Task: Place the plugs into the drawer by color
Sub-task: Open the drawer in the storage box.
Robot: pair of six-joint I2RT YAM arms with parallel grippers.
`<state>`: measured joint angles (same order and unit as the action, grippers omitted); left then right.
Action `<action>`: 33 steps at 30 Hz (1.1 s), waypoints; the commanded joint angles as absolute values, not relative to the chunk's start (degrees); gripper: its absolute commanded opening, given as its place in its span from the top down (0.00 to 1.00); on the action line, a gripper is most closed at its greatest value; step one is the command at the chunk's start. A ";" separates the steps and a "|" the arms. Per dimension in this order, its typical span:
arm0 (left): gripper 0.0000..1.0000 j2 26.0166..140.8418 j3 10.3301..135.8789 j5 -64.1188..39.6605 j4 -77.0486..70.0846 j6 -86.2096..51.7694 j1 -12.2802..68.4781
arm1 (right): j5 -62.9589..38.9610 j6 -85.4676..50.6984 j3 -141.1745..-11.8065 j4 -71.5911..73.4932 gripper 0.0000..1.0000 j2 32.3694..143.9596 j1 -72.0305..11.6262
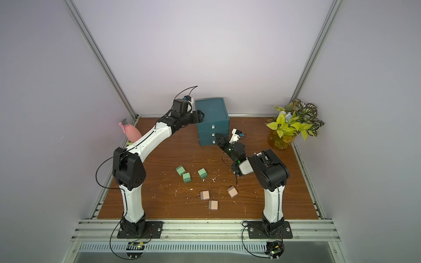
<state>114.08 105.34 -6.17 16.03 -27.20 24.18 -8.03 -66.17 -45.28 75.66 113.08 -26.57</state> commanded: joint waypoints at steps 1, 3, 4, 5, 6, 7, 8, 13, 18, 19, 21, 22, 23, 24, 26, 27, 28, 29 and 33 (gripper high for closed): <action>0.30 114.33 104.78 -4.14 15.75 -26.63 23.73 | -9.31 -68.96 -47.94 78.45 0.56 114.06 -27.23; 0.30 114.60 104.93 -4.51 15.82 -26.63 23.73 | -9.40 -69.58 -48.79 78.22 0.57 114.97 -27.50; 0.30 114.83 104.90 -4.73 15.74 -26.67 23.73 | -9.47 -69.84 -49.13 78.09 0.57 115.38 -27.67; 0.30 115.01 104.87 -5.04 15.77 -26.64 23.73 | -9.43 -70.11 -49.60 78.00 0.57 115.70 -27.75; 0.30 115.22 104.91 -5.27 15.68 -26.80 23.73 | -9.58 -70.27 -50.01 77.72 0.57 116.09 -27.78; 0.30 115.37 105.01 -5.42 15.79 -26.76 23.73 | -9.57 -70.45 -50.28 77.56 0.57 116.34 -27.83; 0.30 115.55 105.03 -5.61 15.74 -26.81 23.73 | -9.66 -70.64 -50.63 77.48 0.57 116.69 -27.79; 0.30 115.72 105.05 -5.60 15.81 -26.70 23.73 | -9.76 -71.27 -51.82 77.17 0.58 118.02 -27.92; 0.30 115.95 105.03 -5.71 15.82 -26.72 23.73 | -9.76 -71.13 -52.21 76.96 0.66 118.56 -27.90; 0.30 116.03 105.04 -5.71 15.81 -26.72 23.73 | -9.83 -71.11 -52.31 76.99 0.69 118.62 -27.86; 0.30 116.12 105.05 -5.71 15.80 -26.64 23.73 | -9.92 -70.81 -52.27 76.95 0.73 118.48 -27.83; 0.30 116.15 105.08 -5.71 15.78 -26.63 23.73 | -9.87 -70.63 -52.23 76.94 0.75 118.44 -27.84; 0.30 116.20 105.08 -5.65 15.80 -26.63 23.73 | -9.82 -70.48 -52.13 76.87 0.78 118.24 -27.86; 0.30 116.19 105.09 -5.67 15.77 -26.63 23.73 | -9.76 -70.29 -52.01 76.82 0.81 118.13 -27.85; 0.30 116.31 105.07 -5.62 15.82 -26.55 23.73 | -9.76 -69.93 -51.83 76.64 0.88 117.86 -27.91; 0.30 116.36 105.05 -5.62 15.75 -26.54 23.73 | -9.76 -69.78 -51.68 76.64 0.89 117.70 -27.83; 0.30 116.38 105.14 -5.55 15.73 -26.50 23.73 | -9.96 -69.54 -51.63 76.55 0.92 117.60 -27.81; 0.30 116.45 105.14 -5.54 15.78 -26.39 23.73 | -10.39 -69.20 -51.68 76.55 0.94 117.64 -27.86; 0.29 116.55 105.25 -5.09 15.90 -26.19 23.57 | -10.90 -68.43 -50.04 77.49 1.00 116.80 -27.99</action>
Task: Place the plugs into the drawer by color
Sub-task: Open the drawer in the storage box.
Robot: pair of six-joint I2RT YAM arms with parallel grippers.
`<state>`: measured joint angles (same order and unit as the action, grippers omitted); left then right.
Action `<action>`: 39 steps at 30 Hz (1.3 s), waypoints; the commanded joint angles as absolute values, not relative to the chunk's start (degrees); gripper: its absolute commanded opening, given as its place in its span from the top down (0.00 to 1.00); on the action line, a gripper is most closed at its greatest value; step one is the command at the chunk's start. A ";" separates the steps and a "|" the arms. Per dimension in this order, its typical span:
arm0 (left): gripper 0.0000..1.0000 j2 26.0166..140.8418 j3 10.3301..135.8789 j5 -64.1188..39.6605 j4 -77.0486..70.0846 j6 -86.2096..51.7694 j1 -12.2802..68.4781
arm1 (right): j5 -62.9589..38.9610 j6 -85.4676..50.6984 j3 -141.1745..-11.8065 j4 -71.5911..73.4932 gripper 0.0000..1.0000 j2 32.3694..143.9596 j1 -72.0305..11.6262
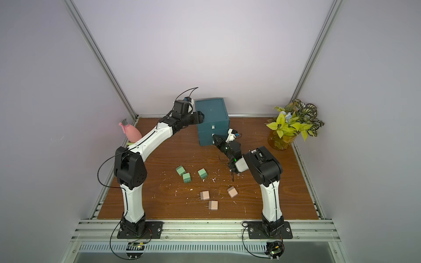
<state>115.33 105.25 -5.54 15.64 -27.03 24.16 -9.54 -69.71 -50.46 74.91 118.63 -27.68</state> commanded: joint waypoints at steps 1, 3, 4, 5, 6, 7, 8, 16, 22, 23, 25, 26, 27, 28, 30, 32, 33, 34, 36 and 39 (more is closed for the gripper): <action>0.30 116.63 105.25 -5.10 15.91 -26.12 23.48 | -10.85 -67.94 -49.32 77.37 1.00 116.22 -28.08; 0.29 116.63 105.26 -5.19 15.91 -26.19 23.39 | -10.72 -66.53 -48.16 76.50 1.00 114.52 -28.16; 0.29 116.63 105.25 -5.18 15.99 -26.11 23.38 | -10.68 -65.32 -47.46 75.67 1.00 113.50 -28.19; 0.29 116.67 105.22 -5.09 15.92 -26.09 23.38 | -10.47 -64.24 -46.72 74.44 1.00 112.15 -28.28; 0.29 116.74 105.23 -5.05 15.97 -26.10 23.38 | -10.13 -63.15 -45.92 73.48 1.00 110.89 -28.33; 0.29 116.79 105.23 -5.05 15.95 -26.10 23.38 | -10.02 -62.43 -45.25 73.04 1.00 109.80 -28.39; 0.29 116.82 105.34 -5.16 16.05 -26.08 23.38 | -9.96 -61.62 -44.40 72.64 1.00 108.72 -28.55; 0.29 116.97 105.54 -5.36 16.08 -26.19 23.38 | -9.14 -58.56 -35.92 70.77 1.00 100.78 -30.52; 0.30 117.35 105.63 -5.83 16.01 -26.38 23.38 | -8.09 -57.19 -31.93 69.60 1.00 97.17 -32.64; 0.30 117.42 105.65 -5.93 16.01 -26.38 23.38 | -7.96 -56.84 -31.69 69.15 1.00 96.87 -33.20; 0.30 117.34 105.69 -5.98 16.06 -26.37 23.38 | -7.49 -56.02 -31.47 68.41 1.00 96.54 -33.89; 0.30 117.38 105.66 -5.88 16.08 -26.37 23.38 | -7.31 -55.81 -31.33 68.14 1.00 96.51 -34.07; 0.30 117.27 105.70 -5.84 16.06 -26.37 23.38 | -7.25 -55.81 -31.21 68.20 1.00 96.63 -34.08; 0.30 117.25 105.66 -5.89 16.05 -26.34 23.38 | -7.34 -55.77 -31.05 68.42 1.00 96.85 -34.02; 0.30 117.18 105.64 -5.89 16.17 -26.34 23.38 | -7.36 -55.56 -30.94 68.40 1.00 96.94 -34.10; 0.30 117.20 105.57 -5.87 16.22 -26.36 23.38 | -7.86 -55.08 -30.94 68.38 1.00 96.87 -34.03; 0.30 117.16 105.62 -6.02 16.26 -26.36 23.38 | -8.00 -54.71 -30.94 68.22 0.97 96.59 -34.05; 0.30 117.23 105.47 -5.98 16.25 -26.33 23.38 | -8.00 -54.14 -30.85 67.84 0.92 96.02 -34.07; 0.30 117.16 105.48 -6.06 16.25 -26.37 23.38 | -7.84 -52.76 -30.61 66.82 0.81 94.61 -34.03; 0.30 117.07 105.38 -6.23 16.19 -26.43 23.38 | -6.83 -49.66 -30.42 63.40 0.68 90.88 -33.86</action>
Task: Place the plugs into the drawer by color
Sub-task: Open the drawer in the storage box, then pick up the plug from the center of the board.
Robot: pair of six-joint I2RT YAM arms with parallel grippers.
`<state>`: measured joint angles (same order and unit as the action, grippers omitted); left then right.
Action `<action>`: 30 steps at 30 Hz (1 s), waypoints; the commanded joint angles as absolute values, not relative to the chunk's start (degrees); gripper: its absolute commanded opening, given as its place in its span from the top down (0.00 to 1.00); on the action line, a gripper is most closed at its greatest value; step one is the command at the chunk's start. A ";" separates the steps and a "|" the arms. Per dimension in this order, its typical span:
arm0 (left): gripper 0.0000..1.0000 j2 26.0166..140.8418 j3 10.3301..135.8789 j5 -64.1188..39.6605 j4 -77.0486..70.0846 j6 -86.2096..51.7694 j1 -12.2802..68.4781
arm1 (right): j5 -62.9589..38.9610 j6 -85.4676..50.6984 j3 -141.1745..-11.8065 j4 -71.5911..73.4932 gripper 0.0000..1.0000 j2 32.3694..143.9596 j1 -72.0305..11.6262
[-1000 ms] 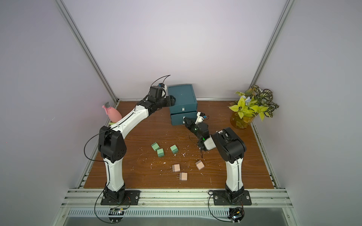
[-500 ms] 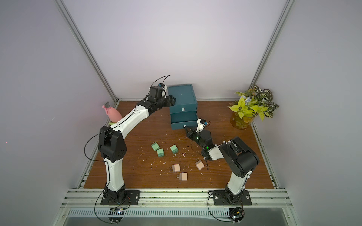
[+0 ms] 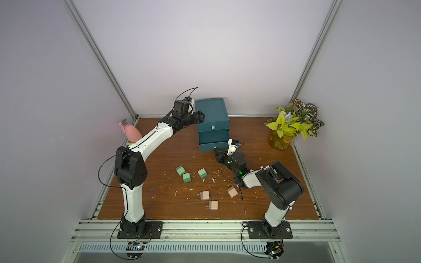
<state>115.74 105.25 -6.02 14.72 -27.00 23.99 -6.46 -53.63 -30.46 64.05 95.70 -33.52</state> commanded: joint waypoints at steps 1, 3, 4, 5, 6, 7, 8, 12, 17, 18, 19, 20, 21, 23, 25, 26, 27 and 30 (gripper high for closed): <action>0.30 117.03 105.44 -6.41 16.13 -26.53 23.38 | -6.33 -48.29 -30.49 61.82 0.65 89.28 -33.76; 0.30 116.95 105.37 -6.83 16.01 -26.61 23.38 | -5.36 -45.77 -30.67 58.61 0.61 86.41 -33.50; 0.30 116.90 105.32 -7.09 15.99 -26.72 23.38 | -4.82 -44.56 -30.76 56.93 0.59 84.84 -33.20; 0.30 116.81 105.38 -7.20 15.97 -26.82 23.38 | -4.38 -43.49 -30.89 55.59 0.58 83.57 -32.82; 0.30 116.88 105.37 -7.37 16.00 -26.81 23.38 | -3.87 -42.54 -30.94 54.27 0.57 82.10 -32.22; 0.30 116.81 105.22 -7.46 15.95 -26.85 23.38 | -3.34 -41.78 -30.94 53.37 0.57 80.86 -31.49; 0.30 116.73 105.21 -7.47 15.96 -26.91 23.38 | -2.96 -41.29 -31.01 52.90 0.58 80.04 -30.74; 0.30 116.64 105.22 -7.95 15.84 -27.13 23.38 | -6.02 -40.90 -34.66 52.10 0.64 80.84 -25.59; 0.30 116.31 105.17 -8.17 16.13 -27.01 23.38 | -10.10 -40.80 -42.68 50.19 0.70 86.06 -20.90; 0.30 116.16 105.16 -8.37 16.12 -26.92 23.38 | -10.59 -40.71 -44.11 49.98 0.72 87.28 -20.22; 0.30 116.00 105.04 -8.46 16.14 -26.89 23.40 | -11.00 -40.80 -45.43 49.80 0.73 88.42 -19.54; 0.30 115.91 105.03 -8.52 16.17 -26.80 23.47 | -11.62 -41.19 -46.44 49.98 0.75 89.39 -18.99; 0.30 115.87 105.08 -8.53 16.20 -26.72 23.47 | -12.58 -41.72 -47.56 50.46 0.76 90.46 -18.50; 0.30 115.78 105.09 -7.80 16.75 -26.47 23.55 | -14.06 -42.26 -49.46 50.96 0.78 92.31 -17.89; 0.30 115.86 105.10 -7.13 17.36 -26.31 23.55 | -14.85 -42.30 -51.70 50.65 0.81 93.98 -17.67; 0.30 115.85 105.15 -7.01 17.48 -26.37 23.55 | -14.98 -42.30 -52.57 50.67 0.83 94.74 -17.52; 0.30 115.79 105.26 -7.08 17.51 -26.36 23.62 | -15.28 -42.50 -53.59 50.64 0.84 95.52 -17.34; 0.30 115.62 105.44 -7.06 17.62 -26.32 23.64 | -16.36 -42.79 -56.46 50.21 0.88 97.68 -16.88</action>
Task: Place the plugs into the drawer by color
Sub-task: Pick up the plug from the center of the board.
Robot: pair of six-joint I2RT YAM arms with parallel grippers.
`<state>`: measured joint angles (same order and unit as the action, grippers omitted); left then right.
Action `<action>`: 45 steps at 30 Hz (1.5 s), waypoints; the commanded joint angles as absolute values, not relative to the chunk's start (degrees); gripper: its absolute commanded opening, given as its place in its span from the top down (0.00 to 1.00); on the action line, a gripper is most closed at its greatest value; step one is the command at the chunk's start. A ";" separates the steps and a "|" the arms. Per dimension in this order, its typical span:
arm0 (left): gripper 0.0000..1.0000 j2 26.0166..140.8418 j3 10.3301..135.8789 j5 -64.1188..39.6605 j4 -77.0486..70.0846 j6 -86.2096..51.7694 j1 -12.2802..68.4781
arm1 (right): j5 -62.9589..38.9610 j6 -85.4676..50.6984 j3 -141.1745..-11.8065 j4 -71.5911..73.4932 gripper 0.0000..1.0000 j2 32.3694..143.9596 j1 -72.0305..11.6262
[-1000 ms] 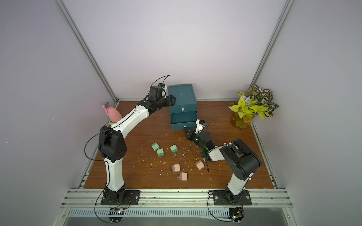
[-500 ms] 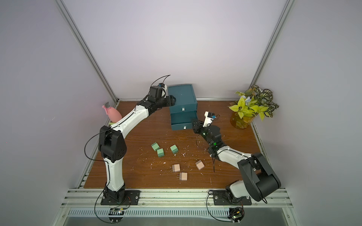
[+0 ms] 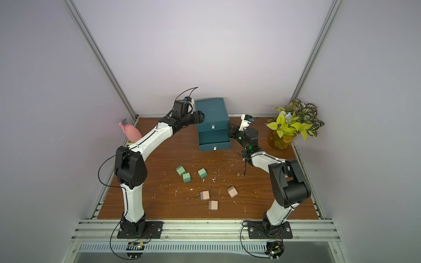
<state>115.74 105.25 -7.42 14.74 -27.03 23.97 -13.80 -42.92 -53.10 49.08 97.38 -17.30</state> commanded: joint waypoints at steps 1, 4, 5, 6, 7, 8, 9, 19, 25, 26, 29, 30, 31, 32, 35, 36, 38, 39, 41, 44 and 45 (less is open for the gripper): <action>0.30 115.52 105.49 -6.94 17.60 -26.37 23.64 | -16.64 -42.77 -57.55 49.80 0.89 98.56 -16.67; 0.30 115.57 105.53 -7.11 17.74 -26.53 23.64 | -17.46 -42.72 -60.37 48.73 0.91 100.86 -16.24; 0.30 115.63 105.48 -7.20 17.85 -26.53 23.64 | -17.74 -42.84 -61.08 48.70 0.91 101.60 -16.02; 0.30 115.62 105.48 -7.21 17.99 -26.47 23.64 | -17.83 -42.98 -61.64 48.56 0.91 102.21 -15.87; 0.30 115.61 105.47 -7.21 18.07 -26.52 23.64 | -17.93 -43.05 -62.26 48.53 0.91 102.84 -15.61; 0.30 115.66 105.45 -7.29 18.17 -26.47 23.64 | -17.93 -43.15 -62.77 48.54 0.92 103.38 -15.39; 0.30 115.67 105.40 -7.36 18.21 -26.50 23.64 | -17.93 -43.29 -63.20 48.58 0.92 103.76 -15.15; 0.30 115.66 105.86 -7.04 18.40 -26.25 23.47 | -16.38 -33.55 -57.64 38.04 0.87 92.77 -19.10; 0.30 115.81 106.01 -7.20 18.14 -26.36 23.38 | -4.19 -21.40 -48.57 24.45 0.82 82.26 -30.30; 0.30 115.76 106.00 -7.34 18.08 -26.35 23.38 | -2.82 -20.80 -47.48 23.04 0.81 81.50 -31.83; 0.30 115.85 105.85 -7.62 17.99 -26.40 23.38 | 0.51 -19.56 -44.22 20.25 0.80 80.16 -37.06; 0.30 115.88 105.74 -7.56 17.92 -26.52 23.38 | 1.92 -19.01 -43.71 19.32 0.79 80.35 -39.19; 0.30 115.98 105.58 -7.55 17.86 -26.56 23.38 | 3.14 -18.31 -43.75 17.90 0.78 80.93 -41.21; 0.30 115.93 105.50 -7.72 17.90 -26.63 23.38 | 4.28 -17.73 -44.08 16.67 0.77 81.64 -42.81; 0.31 115.78 105.30 -7.99 17.91 -26.61 23.38 | 7.07 -16.13 -45.57 14.07 0.74 84.81 -47.26; 0.31 115.75 105.30 -8.00 17.91 -26.63 23.38 | 7.67 -15.80 -46.13 13.42 0.72 86.02 -48.49; 0.30 115.53 105.22 -7.91 18.01 -26.54 23.42 | 8.12 -15.30 -47.28 12.16 0.69 88.33 -50.06; 0.30 115.33 105.29 -7.90 18.03 -26.48 23.38 | 8.42 -15.14 -48.14 11.28 0.66 89.52 -50.79; 0.31 115.15 105.08 -7.74 18.13 -26.37 23.38 | 8.26 -14.88 -49.49 9.80 0.61 91.51 -51.74; 0.31 114.96 104.77 -7.73 18.10 -26.39 23.38 | 8.80 -14.18 -51.18 7.76 0.51 93.77 -53.35; 0.30 114.89 104.76 -7.71 18.00 -26.37 23.38 | 9.28 -14.15 -51.81 6.96 0.47 94.45 -53.82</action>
<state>115.74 105.25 -7.35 14.76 -27.03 23.97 6.90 -15.53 -49.17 9.56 94.28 -52.88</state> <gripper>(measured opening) 0.695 0.508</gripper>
